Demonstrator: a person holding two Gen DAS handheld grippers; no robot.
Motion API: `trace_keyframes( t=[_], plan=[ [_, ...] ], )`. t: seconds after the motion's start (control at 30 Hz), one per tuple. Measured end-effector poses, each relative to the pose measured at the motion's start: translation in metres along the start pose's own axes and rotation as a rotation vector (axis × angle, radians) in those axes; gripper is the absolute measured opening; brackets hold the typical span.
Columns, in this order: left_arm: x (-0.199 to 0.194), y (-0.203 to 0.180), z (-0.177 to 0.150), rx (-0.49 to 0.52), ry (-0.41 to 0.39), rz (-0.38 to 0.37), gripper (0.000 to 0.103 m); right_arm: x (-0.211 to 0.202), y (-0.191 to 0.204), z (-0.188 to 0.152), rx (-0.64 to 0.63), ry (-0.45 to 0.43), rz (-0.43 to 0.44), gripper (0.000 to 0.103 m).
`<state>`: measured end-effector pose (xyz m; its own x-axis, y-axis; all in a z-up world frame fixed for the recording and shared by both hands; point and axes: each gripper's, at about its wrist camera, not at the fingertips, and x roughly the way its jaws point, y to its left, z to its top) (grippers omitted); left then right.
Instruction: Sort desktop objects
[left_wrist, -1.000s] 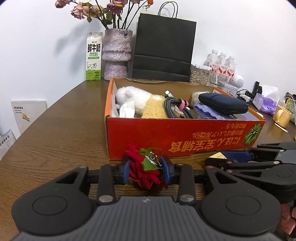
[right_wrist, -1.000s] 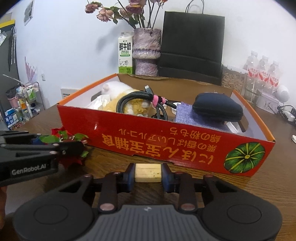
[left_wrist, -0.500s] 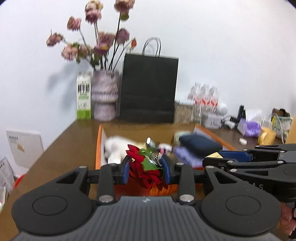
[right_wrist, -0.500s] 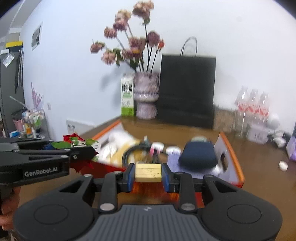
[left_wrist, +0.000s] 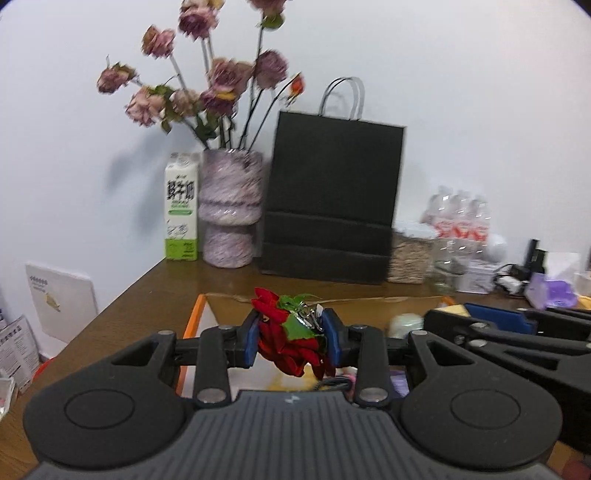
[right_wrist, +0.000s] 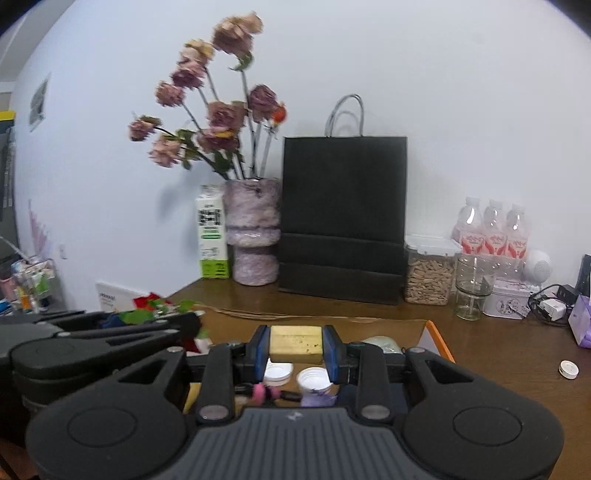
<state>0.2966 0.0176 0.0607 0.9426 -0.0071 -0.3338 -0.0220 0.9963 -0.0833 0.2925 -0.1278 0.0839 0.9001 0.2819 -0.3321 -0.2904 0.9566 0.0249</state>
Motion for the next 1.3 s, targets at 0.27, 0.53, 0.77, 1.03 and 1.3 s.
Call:
trace_keyframes(
  t=[0.27,0.53,0.77,1.03,1.3],
  plan=[
    [0.013,-0.006,-0.017,0.104,0.017,0.057,0.040,0.030,-0.001,-0.026,-0.028,0.078,0.006,0.029],
    [-0.014,-0.009,-0.019,0.154,-0.155,0.246,0.103,0.005,-0.014,-0.026,-0.001,-0.011,-0.046,0.103],
    [-0.024,-0.004,-0.014,0.105,-0.162,0.192,0.103,-0.014,-0.016,-0.018,-0.014,-0.070,-0.025,0.103],
    [-0.028,0.000,-0.013,0.058,-0.133,0.155,0.103,-0.019,-0.015,-0.017,-0.008,-0.066,-0.013,0.103],
    [-0.061,-0.003,-0.015,0.027,-0.107,0.095,0.103,-0.054,-0.017,-0.018,0.028,-0.068,0.020,0.103]
  ],
)
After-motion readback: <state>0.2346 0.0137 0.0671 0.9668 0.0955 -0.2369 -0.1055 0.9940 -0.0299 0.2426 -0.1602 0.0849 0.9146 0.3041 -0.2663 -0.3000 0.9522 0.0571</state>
